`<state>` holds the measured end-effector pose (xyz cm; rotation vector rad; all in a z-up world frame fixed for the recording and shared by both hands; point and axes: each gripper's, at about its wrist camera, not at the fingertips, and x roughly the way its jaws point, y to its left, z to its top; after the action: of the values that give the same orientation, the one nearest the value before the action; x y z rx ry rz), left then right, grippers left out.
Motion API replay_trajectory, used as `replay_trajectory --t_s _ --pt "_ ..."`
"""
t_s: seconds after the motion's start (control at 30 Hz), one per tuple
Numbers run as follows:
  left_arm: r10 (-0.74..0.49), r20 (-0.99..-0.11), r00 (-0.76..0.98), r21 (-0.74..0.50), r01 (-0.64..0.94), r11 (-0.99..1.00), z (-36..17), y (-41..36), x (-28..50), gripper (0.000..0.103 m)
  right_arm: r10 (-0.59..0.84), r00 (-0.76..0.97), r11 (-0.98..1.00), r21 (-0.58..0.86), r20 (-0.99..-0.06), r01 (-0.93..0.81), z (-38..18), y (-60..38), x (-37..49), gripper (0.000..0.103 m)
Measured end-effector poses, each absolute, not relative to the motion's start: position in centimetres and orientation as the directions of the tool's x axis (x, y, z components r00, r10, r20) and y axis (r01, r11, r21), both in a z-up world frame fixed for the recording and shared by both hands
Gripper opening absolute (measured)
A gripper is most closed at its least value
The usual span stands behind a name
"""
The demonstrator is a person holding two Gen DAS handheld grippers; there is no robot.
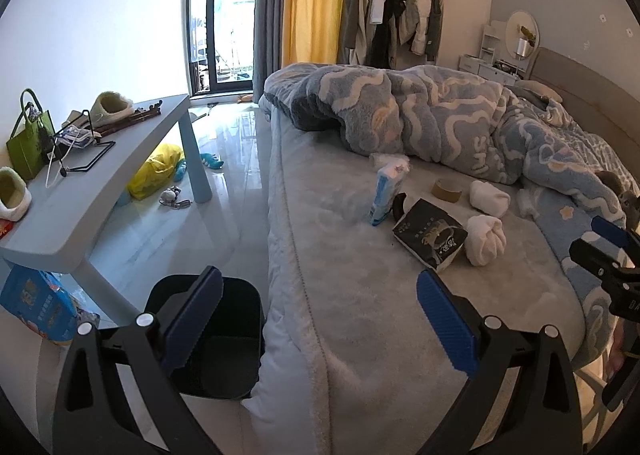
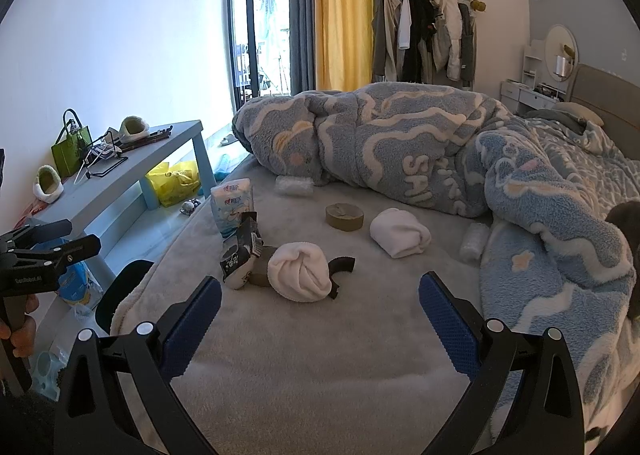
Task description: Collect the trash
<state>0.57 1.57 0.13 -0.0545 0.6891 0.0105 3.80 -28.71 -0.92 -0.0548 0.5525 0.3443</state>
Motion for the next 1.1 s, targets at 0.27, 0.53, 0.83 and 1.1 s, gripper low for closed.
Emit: replay_trajectory --t_s 0.27,0.53,0.83,1.1 --pt "-0.032 -0.645 0.764 -0.05 0.0 0.999 -0.2 1.0 0.6 0.099 0.304 0.796 0.942 0.04 -0.523 -0.334 -1.0 -28.8 3.9 0.1" --pt "-0.041 -0.642 0.766 -0.054 0.009 0.999 -0.2 0.9 0.5 0.099 0.305 0.794 0.941 0.038 -0.525 -0.337 -1.1 -28.9 3.9 0.1" --pt "-0.036 -0.635 0.771 -0.051 0.005 0.999 0.2 0.7 0.8 0.1 0.304 0.792 0.942 0.045 -0.529 -0.332 -1.2 -28.8 4.1 0.1" --pt "-0.082 -0.641 0.763 -0.086 0.035 0.996 -0.1 0.4 1.7 0.098 0.325 0.753 0.936 0.079 -0.573 -0.343 -1.9 -27.7 5.3 0.099"
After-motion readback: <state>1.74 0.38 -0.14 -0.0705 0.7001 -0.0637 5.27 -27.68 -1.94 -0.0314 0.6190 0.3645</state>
